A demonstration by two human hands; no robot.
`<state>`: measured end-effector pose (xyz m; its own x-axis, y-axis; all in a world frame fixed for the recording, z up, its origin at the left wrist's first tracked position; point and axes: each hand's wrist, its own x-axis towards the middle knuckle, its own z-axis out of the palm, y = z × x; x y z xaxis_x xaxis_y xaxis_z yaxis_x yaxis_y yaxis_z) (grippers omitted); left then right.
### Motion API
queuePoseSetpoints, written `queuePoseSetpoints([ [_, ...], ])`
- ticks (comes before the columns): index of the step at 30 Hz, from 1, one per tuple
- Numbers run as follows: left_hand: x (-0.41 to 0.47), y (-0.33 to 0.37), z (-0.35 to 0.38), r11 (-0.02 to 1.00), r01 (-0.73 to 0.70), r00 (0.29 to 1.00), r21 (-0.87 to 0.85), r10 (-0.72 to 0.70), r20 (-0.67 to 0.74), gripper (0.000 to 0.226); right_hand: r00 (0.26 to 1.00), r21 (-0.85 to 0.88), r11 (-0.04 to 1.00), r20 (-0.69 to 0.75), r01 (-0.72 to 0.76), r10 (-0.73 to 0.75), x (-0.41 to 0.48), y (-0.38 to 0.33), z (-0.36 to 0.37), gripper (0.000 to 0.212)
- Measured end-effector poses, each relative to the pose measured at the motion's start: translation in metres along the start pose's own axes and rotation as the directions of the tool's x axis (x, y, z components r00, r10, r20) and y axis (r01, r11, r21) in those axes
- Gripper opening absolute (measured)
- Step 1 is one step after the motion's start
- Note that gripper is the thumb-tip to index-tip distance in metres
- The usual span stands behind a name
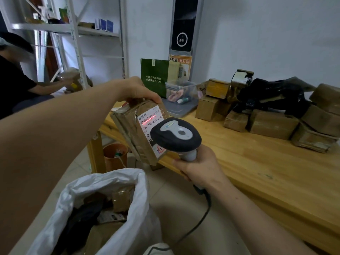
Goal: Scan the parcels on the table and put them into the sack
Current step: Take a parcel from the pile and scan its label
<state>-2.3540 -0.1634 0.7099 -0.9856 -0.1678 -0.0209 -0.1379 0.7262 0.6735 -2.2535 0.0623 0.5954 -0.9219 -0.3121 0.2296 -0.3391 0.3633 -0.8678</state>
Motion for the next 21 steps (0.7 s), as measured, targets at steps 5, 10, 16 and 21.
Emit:
queuePoseSetpoints([
  [5,0.000,-0.011,-0.001,0.999,0.029,1.000,-0.016,-0.029,-0.007,0.045,1.000,0.020,1.000,0.029,-0.010,0.009,0.002,0.002,0.007,0.026],
  [10,0.001,-0.026,-0.003,0.998,0.060,0.998,-0.022,-0.060,-0.002,0.050,0.998,0.025,1.000,0.063,-0.004,0.003,0.002,0.002,0.016,0.021],
  [16,0.000,-0.055,-0.007,0.988,0.145,0.989,-0.060,-0.143,0.039,0.073,0.989,0.109,0.991,0.139,-0.072,0.057,0.007,0.003,0.031,0.022],
  [21,-0.019,-0.111,-0.013,0.954,0.289,0.951,-0.082,-0.277,0.137,0.093,0.951,0.127,0.961,0.224,-0.247,0.215,0.018,0.028,0.060,0.011],
])
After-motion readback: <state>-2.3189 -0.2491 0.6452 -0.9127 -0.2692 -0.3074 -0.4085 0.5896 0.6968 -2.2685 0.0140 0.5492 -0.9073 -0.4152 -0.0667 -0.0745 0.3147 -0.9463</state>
